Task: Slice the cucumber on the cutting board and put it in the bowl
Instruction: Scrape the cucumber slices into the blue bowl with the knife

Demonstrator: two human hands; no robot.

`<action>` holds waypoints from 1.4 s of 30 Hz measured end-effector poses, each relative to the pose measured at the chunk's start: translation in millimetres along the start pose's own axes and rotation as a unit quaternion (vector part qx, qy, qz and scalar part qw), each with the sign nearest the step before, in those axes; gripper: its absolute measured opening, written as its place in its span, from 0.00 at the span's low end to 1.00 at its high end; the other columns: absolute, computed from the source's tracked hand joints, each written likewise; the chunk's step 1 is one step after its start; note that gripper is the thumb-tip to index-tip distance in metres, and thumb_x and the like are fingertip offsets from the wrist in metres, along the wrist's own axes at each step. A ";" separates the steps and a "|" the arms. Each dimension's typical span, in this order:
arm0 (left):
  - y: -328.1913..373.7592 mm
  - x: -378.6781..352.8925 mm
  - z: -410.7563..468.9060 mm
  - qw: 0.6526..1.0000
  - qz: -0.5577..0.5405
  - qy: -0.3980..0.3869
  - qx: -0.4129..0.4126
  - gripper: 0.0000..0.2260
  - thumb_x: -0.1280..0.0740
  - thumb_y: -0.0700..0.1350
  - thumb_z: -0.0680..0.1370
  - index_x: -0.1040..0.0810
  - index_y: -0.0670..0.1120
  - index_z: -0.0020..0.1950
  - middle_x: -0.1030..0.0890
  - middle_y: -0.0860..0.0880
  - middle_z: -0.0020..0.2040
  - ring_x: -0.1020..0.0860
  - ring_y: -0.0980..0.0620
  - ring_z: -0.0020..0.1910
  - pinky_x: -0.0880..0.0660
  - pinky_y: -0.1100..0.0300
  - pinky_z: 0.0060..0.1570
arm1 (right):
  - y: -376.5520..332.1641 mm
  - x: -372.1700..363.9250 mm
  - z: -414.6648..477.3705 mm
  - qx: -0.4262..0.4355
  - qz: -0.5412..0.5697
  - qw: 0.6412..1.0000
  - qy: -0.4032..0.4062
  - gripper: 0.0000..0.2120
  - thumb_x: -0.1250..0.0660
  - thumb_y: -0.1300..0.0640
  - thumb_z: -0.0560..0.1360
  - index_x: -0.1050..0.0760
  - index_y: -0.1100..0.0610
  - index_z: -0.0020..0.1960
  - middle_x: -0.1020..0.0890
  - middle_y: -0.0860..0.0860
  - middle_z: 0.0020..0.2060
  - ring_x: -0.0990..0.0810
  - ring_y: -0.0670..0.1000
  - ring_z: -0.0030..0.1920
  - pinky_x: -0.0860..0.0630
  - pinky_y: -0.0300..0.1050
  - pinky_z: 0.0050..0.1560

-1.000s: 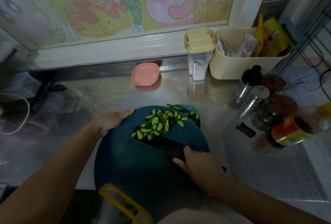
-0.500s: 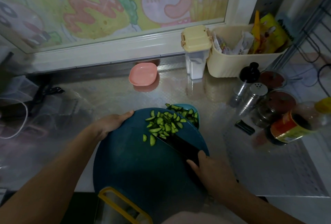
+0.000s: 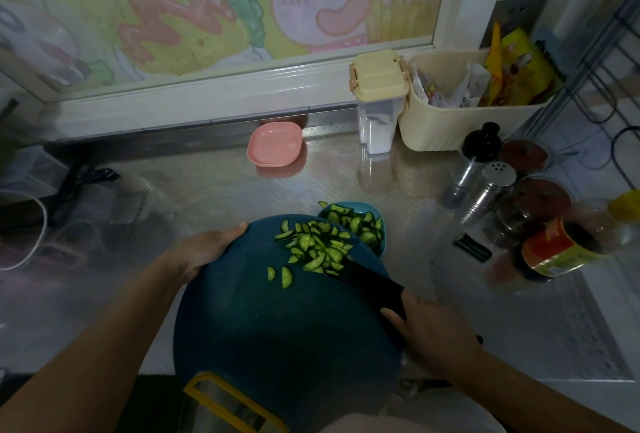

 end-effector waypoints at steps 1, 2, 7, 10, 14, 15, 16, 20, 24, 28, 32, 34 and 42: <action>0.2 -0.3 -0.5 1.000 0.003 0.002 0.000 0.37 0.32 0.71 0.58 0.18 0.43 0.53 0.16 0.43 0.50 0.18 0.43 0.50 0.25 0.45 0.58 | 2.3 0.1 0.2 -0.014 0.001 1.000 0.011 0.17 0.48 0.39 0.79 0.35 0.52 0.55 0.21 0.50 0.46 0.24 0.50 0.40 0.38 0.40 0.31; 0.3 -0.9 -1.3 1.000 0.005 0.003 -0.001 0.35 0.33 0.70 0.62 0.18 0.42 0.52 0.16 0.43 0.49 0.18 0.43 0.49 0.25 0.45 0.58 | 3.6 0.0 -0.2 -0.026 0.000 1.000 0.017 0.17 0.50 0.38 0.79 0.35 0.51 0.52 0.23 0.48 0.41 0.25 0.48 0.37 0.39 0.39 0.30; -2.1 1.1 -1.3 1.000 0.006 0.007 0.005 0.29 0.36 0.66 0.70 0.18 0.42 0.53 0.16 0.42 0.50 0.18 0.43 0.50 0.25 0.45 0.58 | 17.2 -3.4 -3.0 -0.036 -0.016 0.999 0.031 0.20 0.57 0.35 0.77 0.39 0.49 0.49 0.34 0.45 0.33 0.37 0.43 0.30 0.39 0.39 0.33; -4.9 -0.1 -0.8 1.000 -0.011 0.020 0.001 0.25 0.38 0.62 0.75 0.20 0.40 0.54 0.17 0.41 0.50 0.19 0.42 0.50 0.25 0.45 0.58 | 25.6 -3.5 0.8 -0.027 -0.024 0.999 0.039 0.41 0.74 0.28 0.64 0.35 0.50 0.54 0.22 0.47 0.42 0.27 0.46 0.37 0.35 0.39 0.38; -11.1 0.9 -0.7 0.999 -0.029 0.024 0.006 0.27 0.37 0.63 0.74 0.20 0.40 0.55 0.17 0.42 0.50 0.18 0.42 0.50 0.25 0.46 0.57 | 29.0 -3.6 7.2 -0.031 -0.038 0.999 0.005 0.36 0.66 0.28 0.72 0.34 0.51 0.59 0.20 0.48 0.49 0.21 0.49 0.48 0.36 0.40 0.38; -12.1 2.0 0.3 0.999 -0.028 0.024 0.007 0.27 0.36 0.64 0.73 0.19 0.41 0.55 0.17 0.42 0.50 0.18 0.42 0.50 0.25 0.45 0.58 | 28.7 -0.4 8.6 -0.038 -0.048 0.998 0.001 0.30 0.60 0.32 0.76 0.35 0.52 0.60 0.20 0.49 0.51 0.21 0.49 0.50 0.37 0.41 0.39; -13.1 3.4 1.4 0.999 -0.027 0.024 0.009 0.28 0.36 0.64 0.72 0.19 0.40 0.55 0.17 0.42 0.50 0.18 0.42 0.50 0.25 0.45 0.58 | 31.0 1.1 11.4 -0.046 -0.058 0.997 -0.005 0.29 0.59 0.34 0.77 0.35 0.52 0.61 0.20 0.50 0.52 0.21 0.50 0.51 0.38 0.41 0.39; -13.7 4.8 0.9 0.999 -0.033 0.025 0.016 0.27 0.37 0.62 0.74 0.20 0.39 0.55 0.17 0.41 0.50 0.19 0.41 0.50 0.25 0.44 0.58 | 40.1 3.3 20.4 -0.034 -0.064 0.997 -0.024 0.35 0.64 0.30 0.74 0.36 0.53 0.63 0.19 0.51 0.53 0.21 0.51 0.52 0.37 0.41 0.38; -20.5 11.6 1.1 0.999 -0.042 0.012 0.021 0.32 0.34 0.67 0.68 0.20 0.42 0.57 0.17 0.41 0.52 0.19 0.41 0.51 0.26 0.44 0.59 | 48.4 12.3 31.2 -0.015 -0.040 0.998 -0.050 0.64 0.85 0.23 0.45 0.34 0.52 0.61 0.19 0.51 0.53 0.21 0.51 0.51 0.36 0.41 0.38; -20.4 18.4 -7.3 0.998 -0.046 0.038 0.014 0.26 0.38 0.61 0.75 0.21 0.40 0.57 0.17 0.40 0.51 0.19 0.41 0.51 0.25 0.46 0.58 | 44.2 27.5 40.8 -0.005 0.002 0.998 -0.070 0.27 0.53 0.35 0.77 0.31 0.52 0.64 0.21 0.49 0.56 0.23 0.48 0.53 0.36 0.35 0.40; -24.8 26.6 -13.0 0.997 -0.057 0.054 0.011 0.24 0.39 0.59 0.77 0.22 0.38 0.56 0.18 0.39 0.51 0.19 0.40 0.50 0.24 0.47 0.55 | 54.2 37.0 46.1 0.013 0.141 0.987 -0.072 0.11 0.43 0.41 0.77 0.29 0.43 0.41 0.25 0.39 0.36 0.25 0.40 0.38 0.33 0.28 0.37; -26.2 28.9 -15.8 0.996 -0.069 0.058 0.010 0.24 0.39 0.58 0.77 0.22 0.38 0.56 0.18 0.39 0.51 0.19 0.41 0.51 0.24 0.47 0.56 | 66.6 35.3 54.0 0.012 0.191 0.980 -0.060 0.20 0.44 0.33 0.73 0.28 0.47 0.34 0.24 0.47 0.30 0.24 0.43 0.33 0.28 0.36 0.38; -26.3 32.5 -18.7 0.995 -0.076 0.057 0.020 0.23 0.39 0.58 0.78 0.21 0.39 0.55 0.18 0.38 0.50 0.20 0.40 0.50 0.24 0.47 0.55 | 74.2 64.9 73.5 -0.018 0.299 0.931 -0.209 0.26 0.43 0.36 0.74 0.25 0.55 0.31 0.29 0.53 0.21 0.32 0.50 0.21 0.33 0.44 0.30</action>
Point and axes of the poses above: each hand's wrist, its own z-axis towards the middle knuckle, its own x-axis out of the back of the hand, y = z × x, the point moved 1 cm from there along z, towards the middle knuckle
